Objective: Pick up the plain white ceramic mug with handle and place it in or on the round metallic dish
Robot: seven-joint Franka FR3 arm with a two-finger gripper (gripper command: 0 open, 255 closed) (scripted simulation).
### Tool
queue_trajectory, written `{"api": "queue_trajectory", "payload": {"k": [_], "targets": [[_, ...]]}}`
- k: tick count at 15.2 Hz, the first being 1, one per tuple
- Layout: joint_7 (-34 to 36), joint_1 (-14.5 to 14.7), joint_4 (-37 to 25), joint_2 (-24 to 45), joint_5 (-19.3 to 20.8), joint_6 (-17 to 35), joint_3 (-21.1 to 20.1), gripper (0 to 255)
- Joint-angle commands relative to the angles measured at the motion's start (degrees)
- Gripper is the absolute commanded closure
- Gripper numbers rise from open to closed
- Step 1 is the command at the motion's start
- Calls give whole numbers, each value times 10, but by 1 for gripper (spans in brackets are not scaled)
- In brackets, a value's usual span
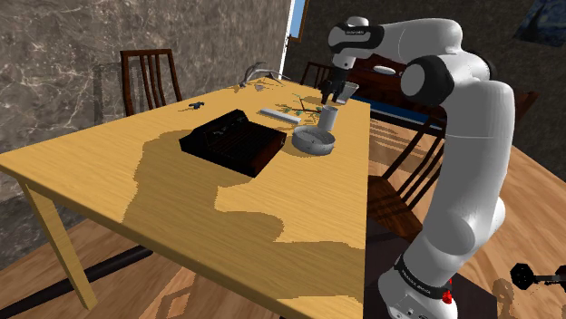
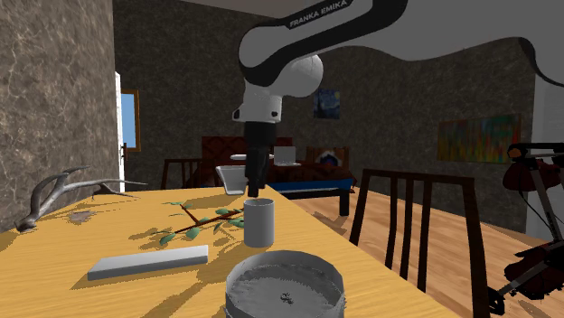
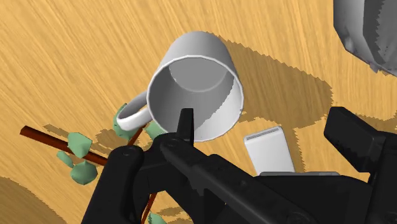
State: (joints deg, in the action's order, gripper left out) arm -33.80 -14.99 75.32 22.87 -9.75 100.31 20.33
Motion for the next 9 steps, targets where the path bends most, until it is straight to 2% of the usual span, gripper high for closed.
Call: {"api": "queue_trajectory", "payload": {"k": [1, 7, 9], "targets": [[-6, -7, -12, 16, -6, 3, 0, 0], [-8, -3, 35, 18, -8, 52, -2, 0], [-8, -3, 35, 18, -8, 52, -2, 0]]}}
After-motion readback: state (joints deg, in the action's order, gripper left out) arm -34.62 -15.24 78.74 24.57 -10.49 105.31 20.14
